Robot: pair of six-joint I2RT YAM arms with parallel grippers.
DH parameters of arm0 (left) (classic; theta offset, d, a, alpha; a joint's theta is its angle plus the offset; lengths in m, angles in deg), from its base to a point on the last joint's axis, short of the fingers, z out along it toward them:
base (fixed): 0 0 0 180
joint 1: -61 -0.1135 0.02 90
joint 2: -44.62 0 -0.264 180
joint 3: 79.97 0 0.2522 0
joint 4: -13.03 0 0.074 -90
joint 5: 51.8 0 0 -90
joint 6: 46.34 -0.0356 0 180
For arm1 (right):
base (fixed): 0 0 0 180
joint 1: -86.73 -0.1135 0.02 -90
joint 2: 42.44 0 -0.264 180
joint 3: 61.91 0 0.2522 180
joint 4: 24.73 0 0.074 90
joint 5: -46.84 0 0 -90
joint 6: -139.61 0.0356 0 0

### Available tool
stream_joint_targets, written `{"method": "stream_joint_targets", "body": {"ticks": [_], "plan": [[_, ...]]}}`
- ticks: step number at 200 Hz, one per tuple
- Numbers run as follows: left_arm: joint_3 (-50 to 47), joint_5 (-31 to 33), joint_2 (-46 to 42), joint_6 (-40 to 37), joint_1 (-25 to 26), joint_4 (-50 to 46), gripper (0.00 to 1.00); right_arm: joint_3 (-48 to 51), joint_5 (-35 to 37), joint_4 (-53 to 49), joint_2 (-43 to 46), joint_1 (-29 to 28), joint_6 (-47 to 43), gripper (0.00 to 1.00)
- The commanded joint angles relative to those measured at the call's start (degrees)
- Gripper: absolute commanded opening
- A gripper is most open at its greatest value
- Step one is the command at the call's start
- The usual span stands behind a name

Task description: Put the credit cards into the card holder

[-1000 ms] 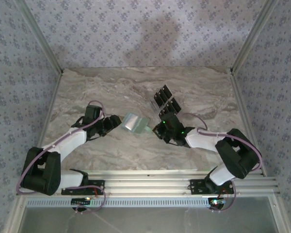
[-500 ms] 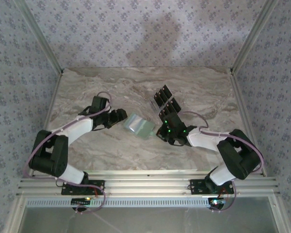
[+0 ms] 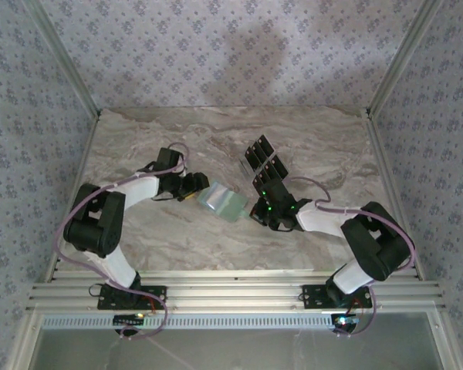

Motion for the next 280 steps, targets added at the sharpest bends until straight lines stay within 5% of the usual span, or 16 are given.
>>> {"method": "stream_joint_targets", "body": {"ticks": [1, 129, 174, 206, 280], "plan": [[1.62, -3.61, 1.12, -0.80, 0.51, 0.87, 0.64, -0.17, -0.30, -0.53, -1.02, 0.43, -1.05, 0.00], [0.61, -6.78, 1.09, 1.02, 0.60, 4.79, 0.00, -0.68, -0.18, 0.02, -2.40, 0.35, -1.14, 0.00], [-1.76, -7.06, -3.72, 1.47, 0.60, 5.41, 0.00, -3.61, -2.95, -0.21, -3.85, 0.43, -4.22, 0.00], [-5.61, -3.25, -11.96, 1.33, 0.89, 2.01, 0.00, -9.77, -7.32, -2.76, -7.05, -0.22, -9.10, 0.24], [-15.33, 13.47, -27.99, 4.92, 10.33, -2.96, 0.00, -20.31, -9.95, -8.16, -11.29, -1.41, -15.77, 0.49]]}}
